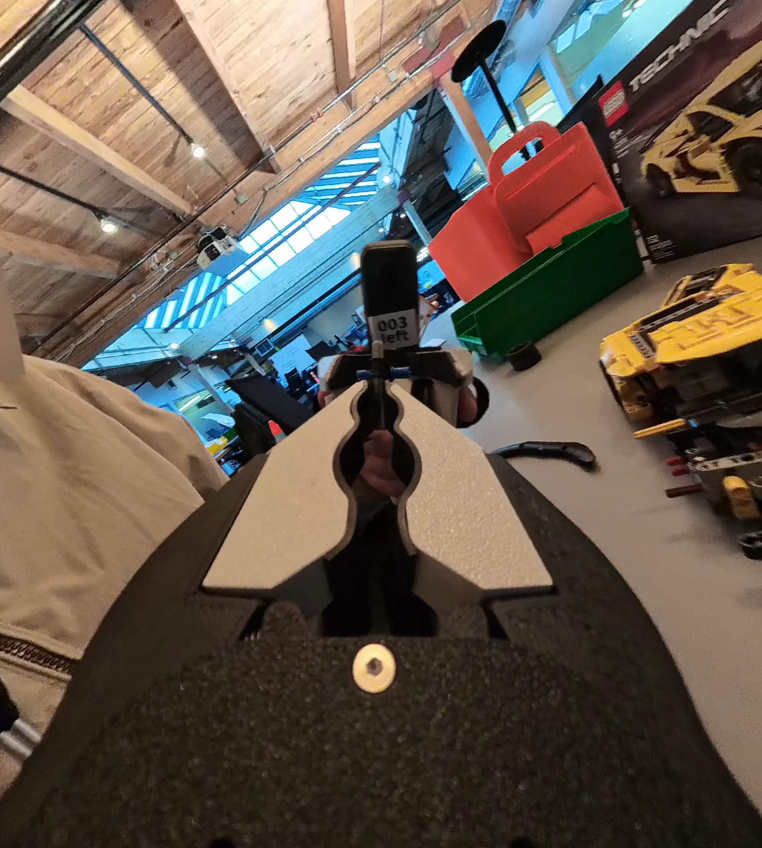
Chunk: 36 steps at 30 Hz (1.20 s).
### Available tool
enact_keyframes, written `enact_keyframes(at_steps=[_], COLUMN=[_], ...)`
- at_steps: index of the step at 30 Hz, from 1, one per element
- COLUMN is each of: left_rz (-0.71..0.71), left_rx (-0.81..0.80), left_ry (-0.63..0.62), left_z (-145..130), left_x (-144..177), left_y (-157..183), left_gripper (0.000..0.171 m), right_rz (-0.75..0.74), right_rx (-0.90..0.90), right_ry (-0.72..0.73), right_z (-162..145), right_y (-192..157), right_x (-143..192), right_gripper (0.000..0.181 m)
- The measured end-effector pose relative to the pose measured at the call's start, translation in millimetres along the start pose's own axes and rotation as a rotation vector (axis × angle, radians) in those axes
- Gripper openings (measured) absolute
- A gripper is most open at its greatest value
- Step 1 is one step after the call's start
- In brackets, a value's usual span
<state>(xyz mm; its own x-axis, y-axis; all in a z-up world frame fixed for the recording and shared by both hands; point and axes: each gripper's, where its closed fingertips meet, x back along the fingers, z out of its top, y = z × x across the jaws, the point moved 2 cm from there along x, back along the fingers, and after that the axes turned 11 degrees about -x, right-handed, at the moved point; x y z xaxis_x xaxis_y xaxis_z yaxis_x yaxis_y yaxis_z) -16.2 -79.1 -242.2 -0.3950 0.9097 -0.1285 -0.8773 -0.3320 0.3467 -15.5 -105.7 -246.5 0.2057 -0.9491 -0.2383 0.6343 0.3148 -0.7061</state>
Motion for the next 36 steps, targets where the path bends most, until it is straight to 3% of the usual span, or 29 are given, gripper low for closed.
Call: enact_keyframes(at_steps=[3,10,12,17,20,23,27,30,34,36], left_rz=[-0.078,-0.094,-0.100,-0.133,-0.134,-0.133,-0.126,-0.136,-0.269,-0.416], left_rx=[0.027,0.047,0.119,0.389,0.502,0.543,0.536,0.489,0.457,0.463], left_ry=[0.070,0.051,0.028,-0.113,-0.165,-0.174,-0.202,-0.242,-0.188,-0.092], left_z=[2.9,-3.7,-5.9,-33.2,-51.1,-54.8,-60.3,-64.5,-51.8,-33.3], left_x=[5.4,7.3,9.5,20.5,22.5,22.0,21.2,19.5,16.7,18.3], left_y=[8.3,7.5,2.8,-19.3,-32.7,-37.6,-38.4,-35.4,-20.2,-3.9], left_gripper=[0.025,0.023,0.023,0.023,0.023,0.023,0.023,0.023,0.023,0.023], right_rz=[0.035,0.061,-0.009,-0.259,-0.394,-0.338,-0.330,-0.342,-0.232,-0.088], right_rx=[-0.036,-0.099,0.062,0.786,1.007,1.086,1.094,1.033,1.016,0.933], right_ry=[-0.007,0.007,-0.035,-0.363,-0.546,-0.598,-0.588,-0.655,-0.533,-0.371], right_z=[-5.0,-10.2,-10.7,-15.7,-24.1,-34.4,-34.9,-42.2,-37.9,-28.1], right_y=[-2.1,2.3,10.2,36.2,57.1,59.5,62.8,67.6,49.6,28.7], right_x=[-5.7,-5.0,0.2,7.2,5.2,-2.3,-0.8,1.6,-2.6,-7.6], right_gripper=[0.002,0.003,0.017,0.064,0.056,0.052,0.032,0.034,0.025,0.020])
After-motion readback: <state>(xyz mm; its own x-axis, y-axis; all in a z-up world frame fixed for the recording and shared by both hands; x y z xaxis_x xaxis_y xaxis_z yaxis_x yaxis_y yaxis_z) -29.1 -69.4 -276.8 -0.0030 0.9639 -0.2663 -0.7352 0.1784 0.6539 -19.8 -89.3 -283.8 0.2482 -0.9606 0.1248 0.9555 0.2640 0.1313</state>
